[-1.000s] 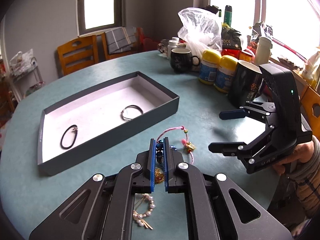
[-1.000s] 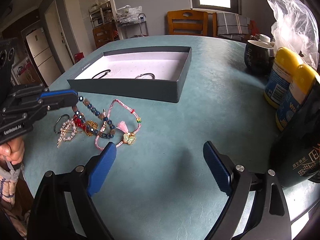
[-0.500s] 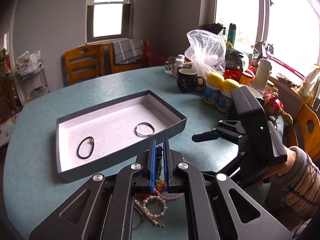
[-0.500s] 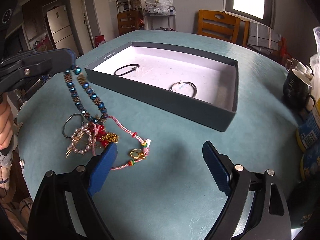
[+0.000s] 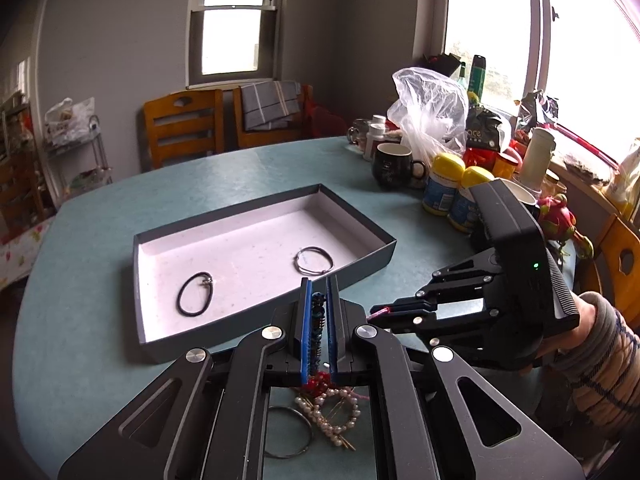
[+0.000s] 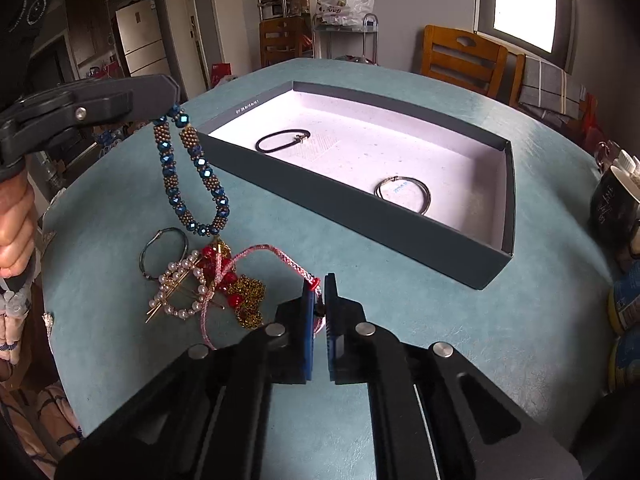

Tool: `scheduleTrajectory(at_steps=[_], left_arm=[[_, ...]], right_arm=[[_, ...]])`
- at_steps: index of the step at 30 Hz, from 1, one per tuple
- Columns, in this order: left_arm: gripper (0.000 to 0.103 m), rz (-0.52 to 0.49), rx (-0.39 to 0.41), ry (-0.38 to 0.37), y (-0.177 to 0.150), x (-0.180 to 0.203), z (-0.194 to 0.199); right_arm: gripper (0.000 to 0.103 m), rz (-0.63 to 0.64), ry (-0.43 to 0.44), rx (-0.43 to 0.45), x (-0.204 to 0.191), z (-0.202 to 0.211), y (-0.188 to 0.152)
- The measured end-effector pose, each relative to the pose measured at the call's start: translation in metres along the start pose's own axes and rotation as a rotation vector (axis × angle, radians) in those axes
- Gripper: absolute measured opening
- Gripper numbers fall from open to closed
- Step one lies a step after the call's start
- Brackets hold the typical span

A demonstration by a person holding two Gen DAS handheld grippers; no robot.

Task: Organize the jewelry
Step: 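Lift the blue bracelet with the left gripper while the right gripper grasps the pink cord bracelet, then lower both bracelets into the grey box and open both grippers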

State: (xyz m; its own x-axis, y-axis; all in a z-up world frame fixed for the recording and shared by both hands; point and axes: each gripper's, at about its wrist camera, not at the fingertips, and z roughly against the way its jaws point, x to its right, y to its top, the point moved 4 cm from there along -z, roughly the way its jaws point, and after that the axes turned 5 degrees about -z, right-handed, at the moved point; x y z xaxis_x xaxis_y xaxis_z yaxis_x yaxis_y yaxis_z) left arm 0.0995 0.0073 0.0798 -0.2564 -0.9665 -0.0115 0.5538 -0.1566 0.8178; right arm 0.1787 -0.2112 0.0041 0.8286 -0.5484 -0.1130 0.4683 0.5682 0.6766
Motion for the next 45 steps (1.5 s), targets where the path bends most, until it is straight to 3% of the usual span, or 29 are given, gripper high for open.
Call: scheduleTrajectory(at_steps=[8,14,25,32,38,40,41,42,44,45], left_arm=[[0.007,-0.005,0.048,0.039,0.026,-0.019,0.008],[0.007,-0.006,0.079,0.084,0.059,-0.042,-0.009],[0.007,0.057,0.021,0.123,0.078,-0.091,-0.09],[0.007,0.068,-0.041,0.15,0.063,-0.11,-0.12],[0.007,0.088,-0.119,0.183,0.048,-0.127,-0.138],[0.007,0.092,-0.136,0.197,0.044,-0.128,-0.141],[0.01,0.092,-0.14,0.206,0.042,-0.129,-0.141],[0.013,0.089,-0.145,0.213,0.041,-0.129,-0.142],[0.04,0.079,-0.14,0.232,0.039,-0.127,-0.14],[0.041,0.071,-0.135,0.238,0.038,-0.126,-0.138]], right_arm=[[0.005,-0.031,-0.005,0.195,0.008,0.048,0.048],[0.005,-0.073,-0.036,0.26,0.034,0.048,0.091],[0.005,-0.123,-0.06,0.207,0.08,-0.03,0.138],[0.005,-0.131,-0.079,0.143,0.09,-0.074,0.132],[0.006,-0.115,-0.131,0.099,0.093,-0.087,0.123],[0.012,-0.116,-0.136,0.095,0.093,-0.087,0.12],[0.021,-0.114,-0.134,0.099,0.091,-0.085,0.119],[0.037,-0.111,-0.139,0.107,0.091,-0.083,0.118],[0.056,-0.103,-0.142,0.127,0.091,-0.077,0.117],[0.059,-0.101,-0.143,0.133,0.093,-0.075,0.117]])
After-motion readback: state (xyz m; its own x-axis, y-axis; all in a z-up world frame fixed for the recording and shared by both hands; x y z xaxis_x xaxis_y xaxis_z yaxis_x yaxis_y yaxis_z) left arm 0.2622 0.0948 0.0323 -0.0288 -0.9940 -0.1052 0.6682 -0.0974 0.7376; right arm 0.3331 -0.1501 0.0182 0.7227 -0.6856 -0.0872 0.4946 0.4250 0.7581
